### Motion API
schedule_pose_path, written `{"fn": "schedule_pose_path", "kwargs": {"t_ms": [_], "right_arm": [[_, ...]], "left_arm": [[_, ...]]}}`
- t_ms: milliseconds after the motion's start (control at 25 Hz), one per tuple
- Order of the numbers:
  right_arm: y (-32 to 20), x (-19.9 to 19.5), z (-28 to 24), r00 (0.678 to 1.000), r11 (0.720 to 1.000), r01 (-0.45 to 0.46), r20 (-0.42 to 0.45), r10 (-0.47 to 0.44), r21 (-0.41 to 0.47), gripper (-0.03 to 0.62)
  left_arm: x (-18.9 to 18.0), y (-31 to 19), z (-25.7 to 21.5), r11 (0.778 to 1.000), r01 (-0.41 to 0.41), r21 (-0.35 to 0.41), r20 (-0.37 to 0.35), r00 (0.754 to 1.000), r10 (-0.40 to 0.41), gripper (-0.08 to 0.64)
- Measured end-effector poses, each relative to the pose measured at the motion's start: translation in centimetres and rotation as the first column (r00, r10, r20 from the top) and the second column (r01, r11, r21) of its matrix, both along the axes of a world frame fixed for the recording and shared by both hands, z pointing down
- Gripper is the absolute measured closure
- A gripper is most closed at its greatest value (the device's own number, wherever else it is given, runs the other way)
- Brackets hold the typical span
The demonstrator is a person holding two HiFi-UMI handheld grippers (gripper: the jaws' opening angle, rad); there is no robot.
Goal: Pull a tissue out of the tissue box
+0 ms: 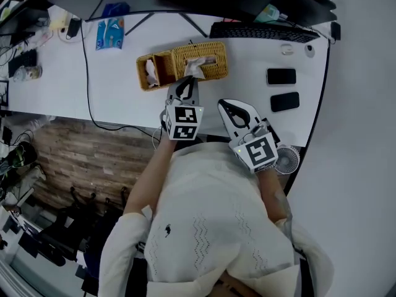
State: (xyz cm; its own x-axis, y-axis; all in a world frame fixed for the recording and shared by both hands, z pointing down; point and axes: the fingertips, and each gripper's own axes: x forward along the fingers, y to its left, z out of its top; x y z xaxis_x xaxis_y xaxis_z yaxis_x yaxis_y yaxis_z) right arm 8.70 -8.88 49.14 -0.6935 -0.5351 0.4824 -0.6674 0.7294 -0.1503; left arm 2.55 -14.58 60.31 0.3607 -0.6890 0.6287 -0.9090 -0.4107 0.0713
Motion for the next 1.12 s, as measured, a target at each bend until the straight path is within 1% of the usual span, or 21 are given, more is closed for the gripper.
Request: {"fn": "schedule_pose_path", "kwargs": {"t_ms": [840,1120], "right_arm": [[1.1,-0.4,-1.2,1.000,0.998,-0.020,-0.014,0.021,0.051,0.591],[1.5,-0.8,-1.5,0.999,0.998,-0.026,-0.019,0.027,0.061,0.591]], "left_arm": [[-1.0,1.4,-1.5,1.000,-0.003,0.020,-0.028,1.000,0.004,0.540],[-1.4,2.1,-1.9,1.000,-0.004,0.007,-0.052,0.999,0.004,0.540]]}}
